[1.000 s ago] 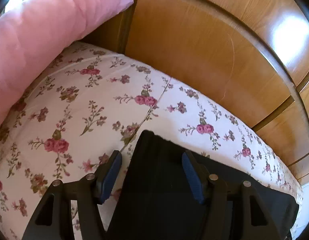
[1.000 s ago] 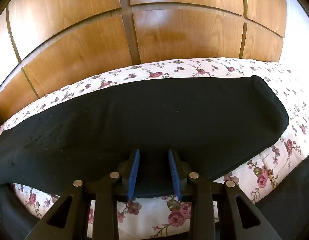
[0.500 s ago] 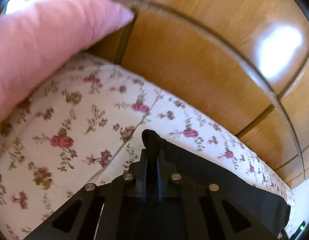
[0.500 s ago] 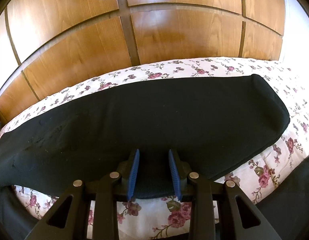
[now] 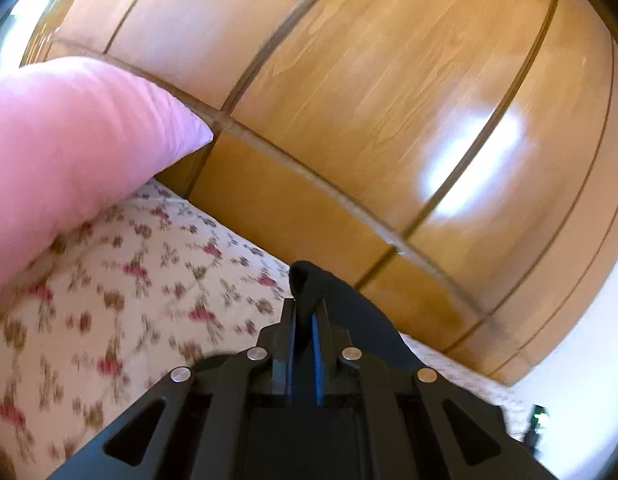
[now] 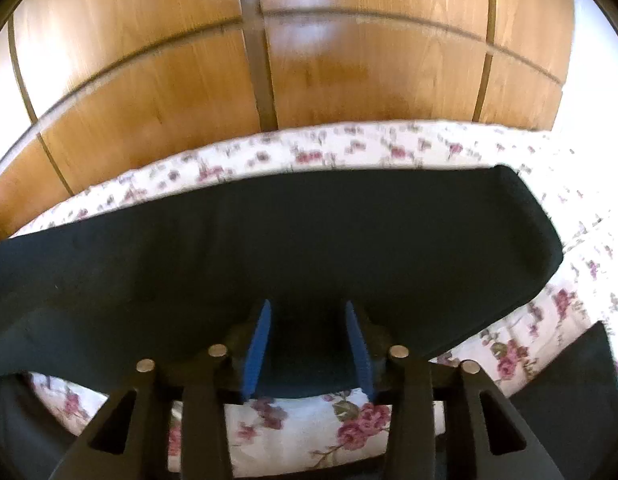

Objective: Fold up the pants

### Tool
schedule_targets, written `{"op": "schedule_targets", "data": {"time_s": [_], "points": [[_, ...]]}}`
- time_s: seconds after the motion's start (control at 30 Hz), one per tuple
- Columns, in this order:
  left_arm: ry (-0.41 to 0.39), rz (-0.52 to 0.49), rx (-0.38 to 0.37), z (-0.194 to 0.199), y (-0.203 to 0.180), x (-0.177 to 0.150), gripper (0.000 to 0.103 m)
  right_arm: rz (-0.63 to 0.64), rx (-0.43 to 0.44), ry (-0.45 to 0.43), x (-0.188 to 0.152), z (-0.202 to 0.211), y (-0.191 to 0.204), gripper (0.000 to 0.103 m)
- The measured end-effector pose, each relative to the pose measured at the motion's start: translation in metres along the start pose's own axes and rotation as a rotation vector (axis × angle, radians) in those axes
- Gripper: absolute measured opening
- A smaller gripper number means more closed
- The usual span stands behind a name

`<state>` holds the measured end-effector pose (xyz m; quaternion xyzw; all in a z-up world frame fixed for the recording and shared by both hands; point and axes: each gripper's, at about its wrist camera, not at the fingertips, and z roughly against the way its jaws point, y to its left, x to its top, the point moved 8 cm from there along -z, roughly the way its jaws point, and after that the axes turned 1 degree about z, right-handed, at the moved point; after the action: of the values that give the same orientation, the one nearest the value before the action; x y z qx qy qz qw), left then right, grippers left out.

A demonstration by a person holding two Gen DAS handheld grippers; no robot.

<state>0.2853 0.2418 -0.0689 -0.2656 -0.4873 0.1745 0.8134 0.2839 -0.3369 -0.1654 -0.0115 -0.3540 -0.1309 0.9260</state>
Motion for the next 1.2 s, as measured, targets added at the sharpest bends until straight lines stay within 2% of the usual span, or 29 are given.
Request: {"op": "schedule_targets", "data": {"time_s": [0.1, 0.17, 0.23, 0.4, 0.5, 0.77, 0.83, 0.87, 0.9, 1.0, 1.1, 1.2], "points": [[-0.003, 0.025, -0.052, 0.026, -0.004, -0.016, 0.006, -0.109, 0.118, 0.018, 0.008, 0.009, 0.024, 0.048], [-0.003, 0.029, -0.072, 0.036, -0.008, -0.024, 0.006, -0.18, 0.239, 0.066, 0.014, 0.01, 0.049, 0.051], [-0.014, 0.031, -0.085, 0.047, -0.012, -0.032, 0.006, -0.224, 0.318, 0.105, 0.02, 0.009, 0.07, 0.051], [-0.061, 0.053, -0.113, 0.074, -0.019, -0.05, 0.006, -0.326, 0.49, 0.302, 0.033, -0.005, 0.142, 0.053], [-0.066, 0.061, -0.12, 0.087, -0.021, -0.061, 0.006, -0.36, 0.518, 0.369, 0.038, -0.011, 0.171, 0.053], [-0.055, 0.056, -0.121, 0.107, -0.017, -0.077, 0.006, -0.526, 0.442, 0.594, 0.018, -0.054, 0.195, 0.053], [-0.05, 0.056, -0.114, 0.109, -0.015, -0.081, 0.006, -0.534, 0.434, 0.594, 0.016, -0.055, 0.193, 0.044], [-0.048, 0.058, -0.114, 0.11, -0.014, -0.082, 0.006, -0.516, 0.428, 0.584, 0.016, -0.053, 0.191, 0.026], [-0.044, 0.063, -0.117, 0.11, -0.013, -0.083, 0.006, -0.5, 0.431, 0.565, 0.017, -0.049, 0.188, 0.017], [-0.053, 0.083, -0.118, 0.11, -0.009, -0.079, 0.006, -0.482, 0.505, 0.5, 0.026, -0.027, 0.183, 0.011], [-0.074, 0.139, -0.135, 0.111, -0.001, -0.069, 0.006, -0.466, 0.59, 0.412, 0.034, 0.005, 0.175, 0.01], [-0.1, 0.163, -0.132, 0.114, 0.007, -0.058, 0.006, -0.469, 0.679, 0.36, 0.031, 0.036, 0.171, 0.01]]}}
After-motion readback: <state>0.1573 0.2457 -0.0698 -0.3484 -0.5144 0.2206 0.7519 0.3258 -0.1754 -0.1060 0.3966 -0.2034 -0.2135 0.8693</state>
